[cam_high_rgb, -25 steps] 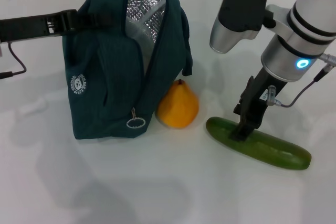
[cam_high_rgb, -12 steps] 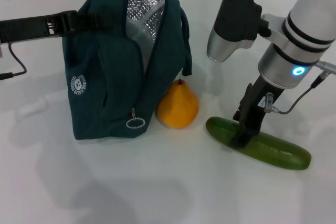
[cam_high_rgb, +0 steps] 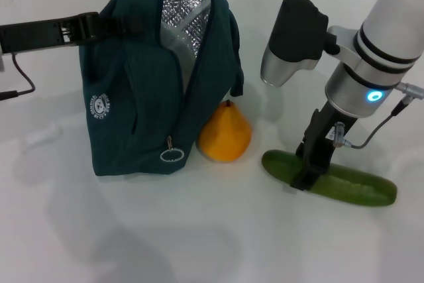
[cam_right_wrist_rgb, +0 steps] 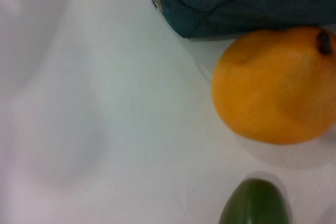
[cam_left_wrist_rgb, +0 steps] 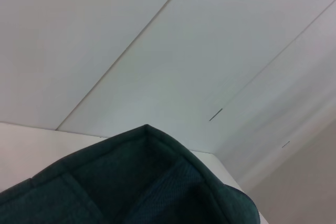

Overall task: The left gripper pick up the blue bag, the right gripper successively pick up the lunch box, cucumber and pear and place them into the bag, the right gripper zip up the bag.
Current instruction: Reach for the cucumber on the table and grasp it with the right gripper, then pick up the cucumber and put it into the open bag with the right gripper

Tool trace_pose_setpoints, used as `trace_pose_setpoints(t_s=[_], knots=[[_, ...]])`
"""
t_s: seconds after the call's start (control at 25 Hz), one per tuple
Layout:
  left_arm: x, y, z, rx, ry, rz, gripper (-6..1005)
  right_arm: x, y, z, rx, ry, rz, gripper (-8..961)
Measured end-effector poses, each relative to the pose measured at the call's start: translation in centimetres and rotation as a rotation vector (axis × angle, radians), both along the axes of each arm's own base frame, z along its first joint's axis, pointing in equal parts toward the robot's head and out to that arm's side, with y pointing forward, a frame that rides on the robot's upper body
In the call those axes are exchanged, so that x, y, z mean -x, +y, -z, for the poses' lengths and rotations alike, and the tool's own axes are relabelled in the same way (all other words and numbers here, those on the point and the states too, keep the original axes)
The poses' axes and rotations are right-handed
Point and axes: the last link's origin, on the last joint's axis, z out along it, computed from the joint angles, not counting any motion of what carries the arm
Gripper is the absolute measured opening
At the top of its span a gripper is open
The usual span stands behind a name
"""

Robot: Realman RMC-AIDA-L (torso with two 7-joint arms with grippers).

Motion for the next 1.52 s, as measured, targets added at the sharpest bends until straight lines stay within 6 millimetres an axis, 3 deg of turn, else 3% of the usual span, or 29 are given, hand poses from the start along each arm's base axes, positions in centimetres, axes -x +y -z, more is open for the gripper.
trace_pose_setpoints(t_s=[1.08,1.52], knots=[[0.4,-0.3,-0.1,-0.003,-0.002,-0.012,78,-0.1,-0.1,0.3,0.007,-0.019,-0.003,628],[0.7,-0.5,-0.1,-0.008,0.004,-0.007,78,-0.5,1.9,-2.8,-0.094,-0.007,0.067,636]])
